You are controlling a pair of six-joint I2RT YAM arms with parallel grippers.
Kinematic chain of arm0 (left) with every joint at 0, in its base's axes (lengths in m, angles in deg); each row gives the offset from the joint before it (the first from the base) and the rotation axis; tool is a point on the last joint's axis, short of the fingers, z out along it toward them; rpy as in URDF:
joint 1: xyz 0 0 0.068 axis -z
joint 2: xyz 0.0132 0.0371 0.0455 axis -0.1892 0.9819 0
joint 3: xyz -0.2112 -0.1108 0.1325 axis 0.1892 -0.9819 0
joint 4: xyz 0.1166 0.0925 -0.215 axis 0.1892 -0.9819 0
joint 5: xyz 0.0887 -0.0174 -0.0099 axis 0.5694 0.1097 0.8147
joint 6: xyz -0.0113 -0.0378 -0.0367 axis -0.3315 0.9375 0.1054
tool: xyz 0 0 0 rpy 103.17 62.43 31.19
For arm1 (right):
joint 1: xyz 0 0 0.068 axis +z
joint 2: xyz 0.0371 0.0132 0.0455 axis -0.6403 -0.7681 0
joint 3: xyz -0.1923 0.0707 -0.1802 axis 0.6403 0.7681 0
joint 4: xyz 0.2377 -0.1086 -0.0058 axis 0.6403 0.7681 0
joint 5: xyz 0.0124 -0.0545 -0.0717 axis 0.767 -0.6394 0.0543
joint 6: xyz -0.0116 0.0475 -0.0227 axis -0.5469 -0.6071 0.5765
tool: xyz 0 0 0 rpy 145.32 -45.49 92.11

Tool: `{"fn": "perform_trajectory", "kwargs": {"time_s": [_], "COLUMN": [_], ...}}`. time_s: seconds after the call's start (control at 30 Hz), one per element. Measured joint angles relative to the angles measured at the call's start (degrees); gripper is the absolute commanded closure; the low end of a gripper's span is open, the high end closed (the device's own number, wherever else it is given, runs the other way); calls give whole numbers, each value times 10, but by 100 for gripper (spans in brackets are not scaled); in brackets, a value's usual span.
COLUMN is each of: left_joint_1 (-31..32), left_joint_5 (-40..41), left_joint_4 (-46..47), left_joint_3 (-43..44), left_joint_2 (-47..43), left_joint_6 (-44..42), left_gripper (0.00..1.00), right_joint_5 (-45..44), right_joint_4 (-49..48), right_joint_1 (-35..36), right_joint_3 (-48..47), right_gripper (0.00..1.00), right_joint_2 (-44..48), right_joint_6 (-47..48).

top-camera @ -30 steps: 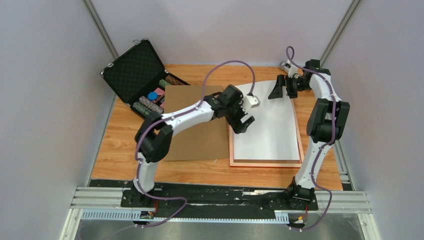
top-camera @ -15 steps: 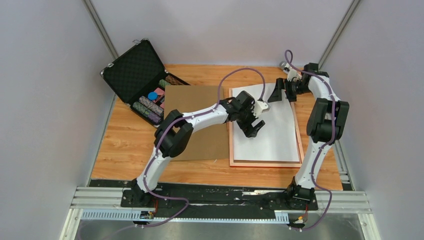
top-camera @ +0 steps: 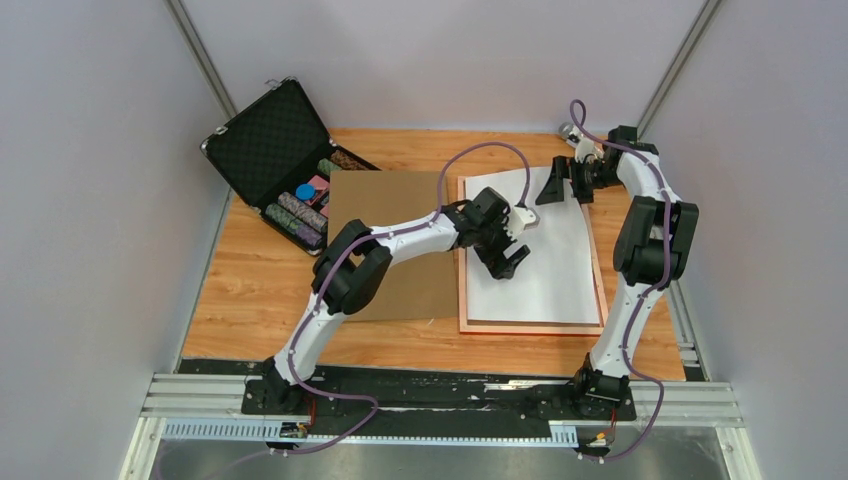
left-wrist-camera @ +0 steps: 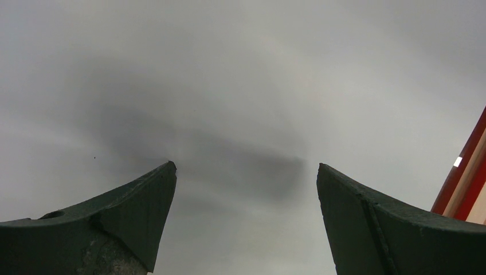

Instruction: Put the photo into the frame

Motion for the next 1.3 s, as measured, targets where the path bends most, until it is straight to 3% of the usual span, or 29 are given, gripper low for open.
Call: {"fn": "perform_trajectory", "kwargs": {"time_s": [1.03, 1.3], "left_joint_1": [0, 2], "left_joint_5": [-6, -8], "left_joint_4": [79, 90], "left_joint_3": [-60, -63], "left_joint_2": [-19, -19], "left_joint_6": [3, 3], "left_gripper": [0, 0], "right_joint_5": [-25, 30], "right_joint_4": [57, 65], "right_joint_1": [0, -4], "right_joint_3": [-121, -124], "right_gripper": [0, 0], "right_joint_2": [0, -7], "right_joint_6": [1, -25]}}
